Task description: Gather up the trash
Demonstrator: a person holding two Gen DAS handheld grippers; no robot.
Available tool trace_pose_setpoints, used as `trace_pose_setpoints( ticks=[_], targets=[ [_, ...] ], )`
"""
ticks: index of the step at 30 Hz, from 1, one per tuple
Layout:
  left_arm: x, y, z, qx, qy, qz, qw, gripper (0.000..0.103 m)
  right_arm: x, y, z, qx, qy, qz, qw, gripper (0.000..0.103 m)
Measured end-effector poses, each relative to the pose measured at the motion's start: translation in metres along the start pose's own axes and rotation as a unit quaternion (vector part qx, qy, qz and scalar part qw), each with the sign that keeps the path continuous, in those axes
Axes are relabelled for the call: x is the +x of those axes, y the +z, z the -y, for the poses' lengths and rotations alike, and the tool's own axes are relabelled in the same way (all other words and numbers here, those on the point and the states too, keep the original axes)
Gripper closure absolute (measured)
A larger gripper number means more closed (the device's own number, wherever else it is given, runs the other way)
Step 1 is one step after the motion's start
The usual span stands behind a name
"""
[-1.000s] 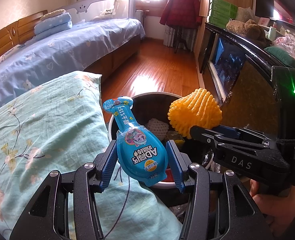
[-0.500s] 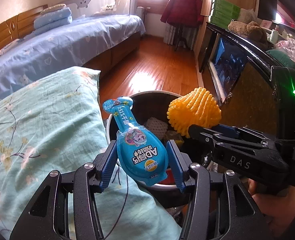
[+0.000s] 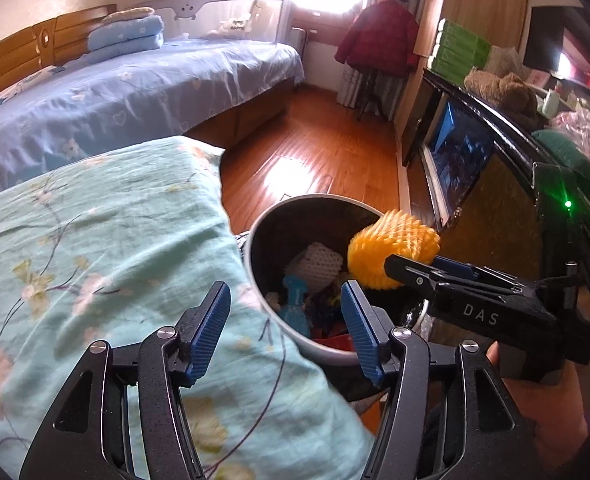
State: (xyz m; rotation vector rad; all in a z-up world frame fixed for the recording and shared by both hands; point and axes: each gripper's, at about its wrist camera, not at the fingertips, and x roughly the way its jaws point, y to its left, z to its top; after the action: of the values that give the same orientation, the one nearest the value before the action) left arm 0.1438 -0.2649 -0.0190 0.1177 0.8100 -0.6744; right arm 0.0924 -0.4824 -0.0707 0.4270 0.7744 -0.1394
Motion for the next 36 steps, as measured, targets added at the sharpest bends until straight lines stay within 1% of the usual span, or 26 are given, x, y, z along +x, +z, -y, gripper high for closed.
trace_pose_setpoints(
  ticks=[8, 13, 17, 19, 24, 26, 29, 30, 31, 32, 33, 34, 35, 36],
  targets=[
    [-0.029, -0.025, -0.030, -0.046, 0.006, 0.010, 0.9989, 0.043, -0.009, -0.009, -0.012, 0.004, 0.007, 0.006, 1.000, 0.034],
    [-0.044, -0.043, -0.045, -0.074, 0.014, 0.014, 0.9971, 0.043, -0.024, -0.024, -0.024, 0.011, 0.015, 0.023, 1.000, 0.030],
    [-0.056, -0.057, -0.055, -0.088, 0.022, 0.020, 0.9957, 0.043, -0.037, -0.036, -0.039, 0.006, 0.021, 0.039, 0.999, 0.027],
    [-0.064, -0.062, -0.059, -0.093, 0.026, 0.027, 0.9950, 0.043, -0.044, -0.040, -0.049, -0.001, 0.023, 0.047, 0.999, 0.024],
    [-0.094, -0.068, -0.062, -0.090, 0.043, 0.064, 0.9930, 0.042, -0.061, -0.047, -0.069, -0.020, 0.025, 0.070, 0.997, 0.023],
    [-0.108, -0.068, -0.063, -0.088, 0.054, 0.085, 0.9911, 0.036, -0.070, -0.047, -0.079, -0.029, 0.025, 0.084, 0.996, 0.021],
    [-0.130, -0.069, -0.064, -0.084, 0.074, 0.123, 0.9861, 0.028, -0.087, -0.045, -0.095, -0.051, 0.018, 0.117, 0.992, 0.016],
    [-0.136, -0.070, -0.064, -0.082, 0.080, 0.134, 0.9843, 0.026, -0.092, -0.045, -0.101, -0.059, 0.015, 0.129, 0.990, 0.012],
    [-0.141, -0.072, -0.064, -0.081, 0.089, 0.146, 0.9819, 0.022, -0.099, -0.046, -0.106, -0.066, 0.013, 0.143, 0.987, 0.006],
    [-0.146, -0.075, -0.064, -0.078, 0.100, 0.160, 0.9789, 0.016, -0.105, -0.047, -0.112, -0.073, 0.010, 0.160, 0.984, 0.003],
    [-0.149, -0.078, -0.064, -0.076, 0.111, 0.171, 0.9761, 0.013, -0.108, -0.049, -0.115, -0.077, 0.009, 0.173, 0.982, 0.000],
    [-0.151, -0.081, -0.064, -0.074, 0.125, 0.181, 0.9727, 0.005, -0.111, -0.052, -0.120, -0.082, 0.005, 0.193, 0.978, 0.000],
    [-0.153, -0.086, -0.064, -0.071, 0.143, 0.193, 0.9681, 0.000, -0.111, -0.055, -0.123, -0.086, 0.001, 0.202, 0.976, 0.000],
    [-0.155, -0.091, -0.063, -0.068, 0.157, 0.203, 0.9640, 0.000, -0.110, -0.058, -0.125, -0.090, -0.004, 0.210, 0.974, 0.000]
  ],
)
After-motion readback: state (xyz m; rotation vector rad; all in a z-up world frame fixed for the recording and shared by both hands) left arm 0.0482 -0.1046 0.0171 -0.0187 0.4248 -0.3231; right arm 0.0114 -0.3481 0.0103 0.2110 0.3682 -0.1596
